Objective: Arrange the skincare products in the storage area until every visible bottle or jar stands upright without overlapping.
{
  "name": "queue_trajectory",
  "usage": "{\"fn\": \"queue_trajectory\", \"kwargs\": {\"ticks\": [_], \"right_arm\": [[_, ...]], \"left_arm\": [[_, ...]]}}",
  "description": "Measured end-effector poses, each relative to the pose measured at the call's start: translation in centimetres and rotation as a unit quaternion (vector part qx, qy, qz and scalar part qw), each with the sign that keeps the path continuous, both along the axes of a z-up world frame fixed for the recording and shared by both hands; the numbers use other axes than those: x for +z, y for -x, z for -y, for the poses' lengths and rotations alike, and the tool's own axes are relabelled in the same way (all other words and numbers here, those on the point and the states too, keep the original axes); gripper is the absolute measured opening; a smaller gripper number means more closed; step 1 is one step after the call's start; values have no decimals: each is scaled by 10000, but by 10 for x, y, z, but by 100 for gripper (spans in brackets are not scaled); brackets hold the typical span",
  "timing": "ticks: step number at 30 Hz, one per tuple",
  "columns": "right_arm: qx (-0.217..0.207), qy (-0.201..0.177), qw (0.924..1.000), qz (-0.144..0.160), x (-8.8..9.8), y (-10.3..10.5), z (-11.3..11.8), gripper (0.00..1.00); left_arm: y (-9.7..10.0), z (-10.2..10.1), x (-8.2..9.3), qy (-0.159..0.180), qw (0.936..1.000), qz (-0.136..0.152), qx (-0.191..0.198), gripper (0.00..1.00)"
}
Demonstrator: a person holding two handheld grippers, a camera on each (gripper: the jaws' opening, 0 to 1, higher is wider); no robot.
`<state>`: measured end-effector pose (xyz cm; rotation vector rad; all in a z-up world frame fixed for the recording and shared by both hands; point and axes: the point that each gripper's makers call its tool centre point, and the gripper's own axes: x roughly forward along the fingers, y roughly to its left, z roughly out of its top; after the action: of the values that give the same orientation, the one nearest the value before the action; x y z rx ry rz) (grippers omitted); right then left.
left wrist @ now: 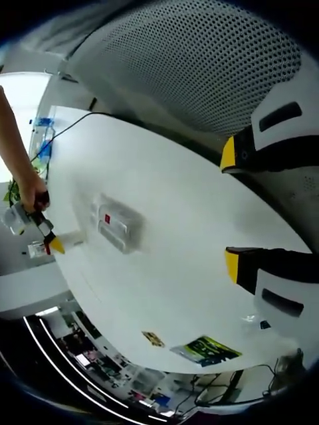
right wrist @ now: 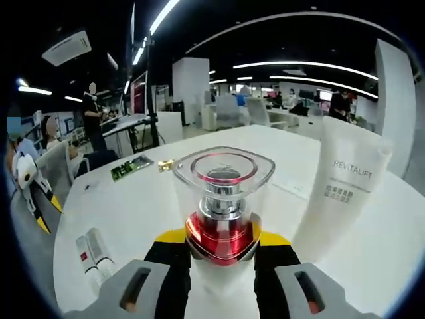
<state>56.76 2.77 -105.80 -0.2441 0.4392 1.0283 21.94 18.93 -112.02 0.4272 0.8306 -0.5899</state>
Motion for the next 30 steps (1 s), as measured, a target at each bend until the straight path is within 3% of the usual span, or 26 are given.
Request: {"fn": "queue_trajectory", "kwargs": {"ticks": [9,13,20,22,26,27,29,30], "right_arm": [[0,72,9999,-153,-1,1,0,33],[-131,28,9996,-243,-1,3,4,41],[-200,275,9993,-145,-1,20,30,44],[-270,248,9993,-123,3,25,38,44],[-682,-165,9969,-359,6,42,52,46],[-747,-186,9963,-382,4,50,56,47],[-814,-212,9952,-491,0,63,63,48],[-896,-310,9938,-583,-1,72,67,48]], "left_arm": [[0,-1,0,-13,10000,-11,15,37],[1,-1,-1,-36,10000,-12,-15,37],[1,0,-1,-56,10000,-15,-32,37],[1,-1,0,-50,10000,-7,-25,37],[0,-1,1,0,10000,22,10,38],[-3,-1,4,27,9999,101,44,39],[-15,-4,15,-113,9982,590,-4,46],[-22,-2,25,-11,9961,883,-8,51]]}}
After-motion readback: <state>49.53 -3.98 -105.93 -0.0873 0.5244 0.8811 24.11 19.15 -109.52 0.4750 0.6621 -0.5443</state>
